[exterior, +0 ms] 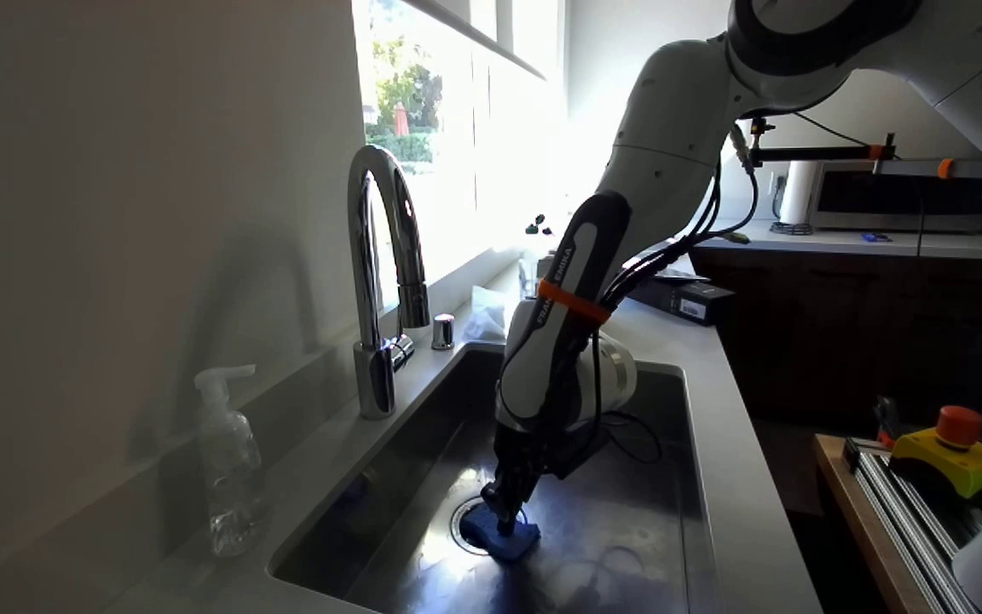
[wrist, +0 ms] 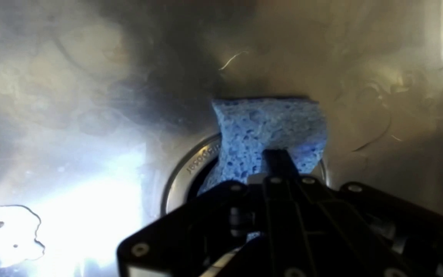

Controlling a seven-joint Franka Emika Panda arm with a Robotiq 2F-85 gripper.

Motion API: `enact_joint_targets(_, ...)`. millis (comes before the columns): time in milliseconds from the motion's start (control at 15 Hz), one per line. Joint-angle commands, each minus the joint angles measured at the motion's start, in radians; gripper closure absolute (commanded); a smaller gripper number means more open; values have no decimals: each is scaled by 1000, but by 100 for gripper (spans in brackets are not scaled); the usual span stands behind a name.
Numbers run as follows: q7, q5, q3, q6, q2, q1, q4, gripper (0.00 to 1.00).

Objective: Push the faucet handle to the left the move the blue sponge in the sink to the left.

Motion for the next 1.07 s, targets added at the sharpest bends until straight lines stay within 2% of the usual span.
enact_joint_targets(0, 35, -38, -23, 2, 36, 25, 26, 100)
enact_joint_targets(533, 36, -59, -37, -4, 38, 53, 13, 100)
enact_joint_targets(1000, 26, -66, 0, -15, 34, 40, 8, 100)
